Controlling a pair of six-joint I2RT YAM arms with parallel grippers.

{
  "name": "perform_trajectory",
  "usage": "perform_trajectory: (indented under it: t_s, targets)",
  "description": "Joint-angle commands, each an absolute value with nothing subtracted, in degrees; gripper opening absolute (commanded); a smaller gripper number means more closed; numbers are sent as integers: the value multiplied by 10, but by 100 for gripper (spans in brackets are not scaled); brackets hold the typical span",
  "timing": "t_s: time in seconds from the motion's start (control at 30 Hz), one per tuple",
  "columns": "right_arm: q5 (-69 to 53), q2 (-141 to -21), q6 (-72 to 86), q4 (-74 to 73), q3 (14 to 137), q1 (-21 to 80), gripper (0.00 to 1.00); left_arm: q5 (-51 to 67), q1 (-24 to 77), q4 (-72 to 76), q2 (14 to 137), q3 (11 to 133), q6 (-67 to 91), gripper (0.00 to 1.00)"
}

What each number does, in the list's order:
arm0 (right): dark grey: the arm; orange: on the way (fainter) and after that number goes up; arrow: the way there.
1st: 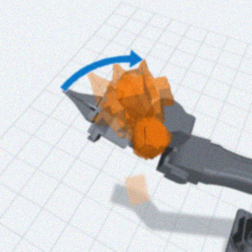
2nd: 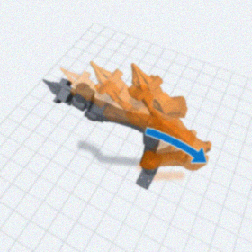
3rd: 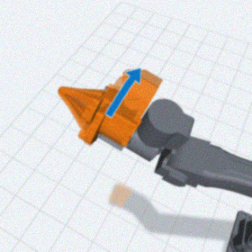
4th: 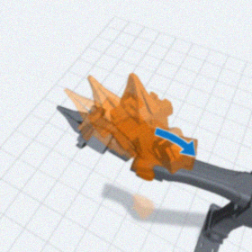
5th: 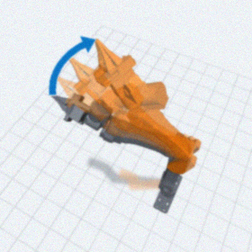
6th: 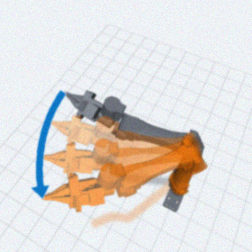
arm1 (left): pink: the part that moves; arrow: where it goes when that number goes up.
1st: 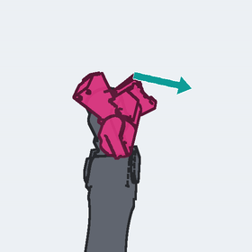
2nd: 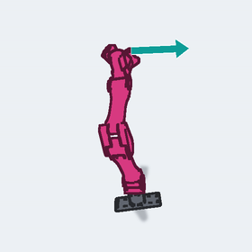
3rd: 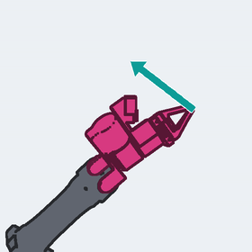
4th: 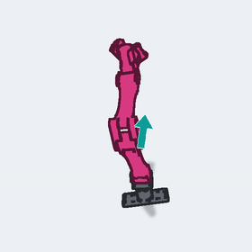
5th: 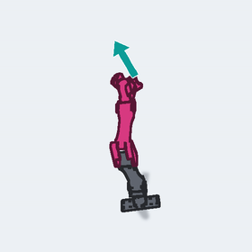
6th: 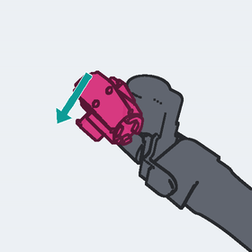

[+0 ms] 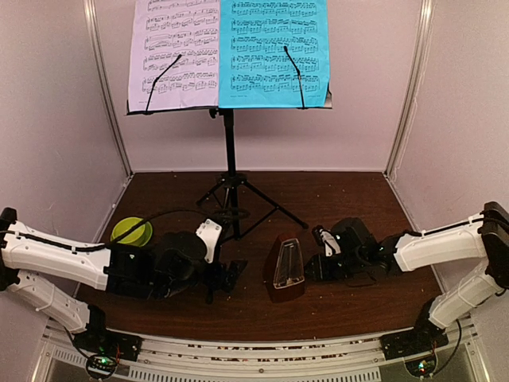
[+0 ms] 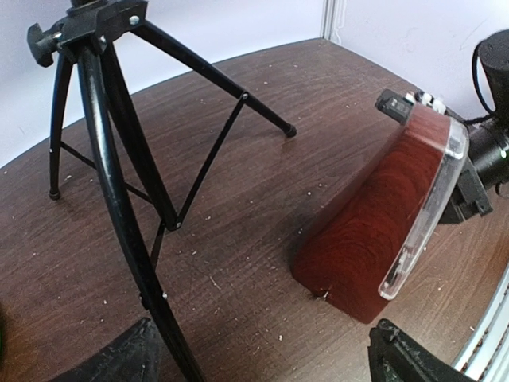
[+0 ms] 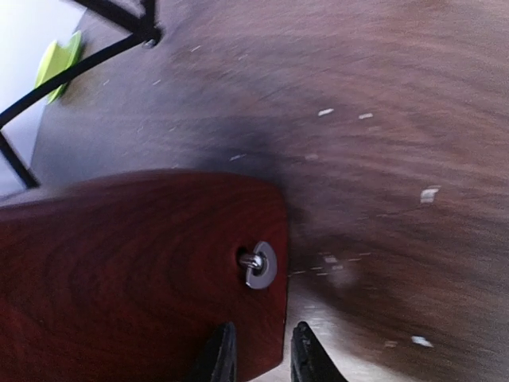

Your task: Set up the instrument practice props

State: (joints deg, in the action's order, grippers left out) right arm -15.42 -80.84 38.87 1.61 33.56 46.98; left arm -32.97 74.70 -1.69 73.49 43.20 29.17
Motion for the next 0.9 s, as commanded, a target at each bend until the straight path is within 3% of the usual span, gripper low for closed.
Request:
perform_trajectory:
  t_s: [0.0, 0.37, 0.87]
  targets:
    - [-220, -823, 391, 98, 328, 496, 25, -362, 748, -44, 728, 473, 331, 94]
    - [-294, -850, 383, 163, 351, 534, 26, -300, 749, -36, 806, 558, 354, 96]
    - [-201, -708, 376, 125, 295, 507, 30, -302, 751, -67, 922, 669, 375, 92]
